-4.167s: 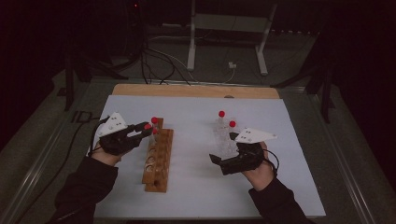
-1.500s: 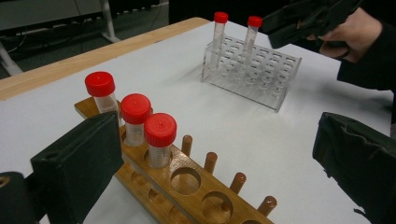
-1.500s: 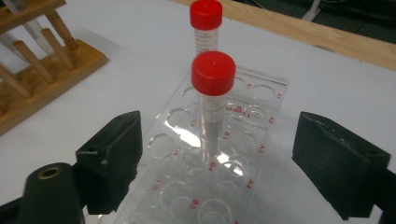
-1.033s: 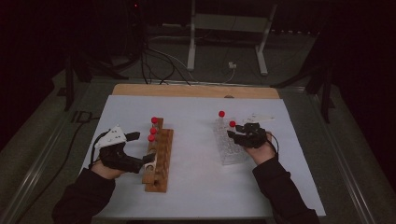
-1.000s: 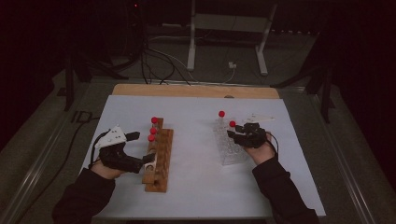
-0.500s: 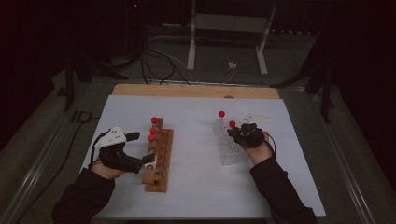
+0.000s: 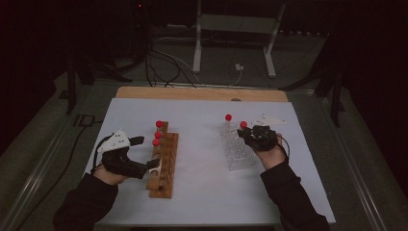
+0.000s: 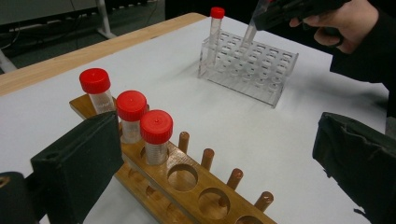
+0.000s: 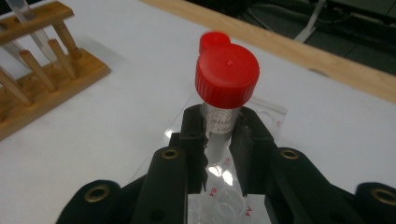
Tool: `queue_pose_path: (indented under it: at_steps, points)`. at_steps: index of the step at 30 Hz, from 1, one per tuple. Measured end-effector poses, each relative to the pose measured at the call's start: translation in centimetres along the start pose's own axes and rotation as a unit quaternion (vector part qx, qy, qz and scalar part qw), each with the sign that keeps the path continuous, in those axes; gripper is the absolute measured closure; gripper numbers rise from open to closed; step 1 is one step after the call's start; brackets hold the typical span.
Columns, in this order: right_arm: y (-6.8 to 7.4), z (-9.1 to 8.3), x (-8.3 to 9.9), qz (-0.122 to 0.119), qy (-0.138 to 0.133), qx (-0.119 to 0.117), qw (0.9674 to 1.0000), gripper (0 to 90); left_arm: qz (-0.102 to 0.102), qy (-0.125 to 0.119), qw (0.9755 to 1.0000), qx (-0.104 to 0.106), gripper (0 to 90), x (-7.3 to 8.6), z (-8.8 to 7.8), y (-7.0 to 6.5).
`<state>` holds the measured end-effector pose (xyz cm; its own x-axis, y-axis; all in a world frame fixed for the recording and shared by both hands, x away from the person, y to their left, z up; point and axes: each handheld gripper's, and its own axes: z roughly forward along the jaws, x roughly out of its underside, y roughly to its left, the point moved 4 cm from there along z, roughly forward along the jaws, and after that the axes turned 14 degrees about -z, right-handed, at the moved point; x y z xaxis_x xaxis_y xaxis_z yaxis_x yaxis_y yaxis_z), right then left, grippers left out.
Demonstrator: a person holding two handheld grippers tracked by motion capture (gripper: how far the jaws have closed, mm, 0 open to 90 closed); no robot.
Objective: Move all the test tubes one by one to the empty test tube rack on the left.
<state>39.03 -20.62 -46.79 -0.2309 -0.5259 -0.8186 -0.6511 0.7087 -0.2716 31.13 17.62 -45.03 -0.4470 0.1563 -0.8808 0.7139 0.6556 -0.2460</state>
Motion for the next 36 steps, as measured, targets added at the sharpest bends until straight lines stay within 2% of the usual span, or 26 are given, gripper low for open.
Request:
queue_pose_path:
  at_steps: [7,12,21,36]
  points:
    - [-0.1,-1.6,-0.9,-0.007,-0.015,0.013,0.9998,75.7,0.001,0.0,1.0,0.001,2.3,-0.1,0.0,-0.1]
    - [0.4,-2.5,-1.6,-0.012,-0.026,0.004,0.9996,75.7,0.002,-0.002,1.0,0.008,2.3,-0.5,0.1,-0.5]
    - [2.6,-3.0,-2.6,-0.031,-0.032,-0.031,0.9985,75.7,0.008,0.001,0.9998,0.02,2.3,-1.3,0.4,-1.2]
    - [6.6,-2.4,-2.7,-0.062,-0.017,-0.09,0.9938,75.7,0.03,0.015,0.9984,0.045,2.3,-3.3,1.9,-3.4]
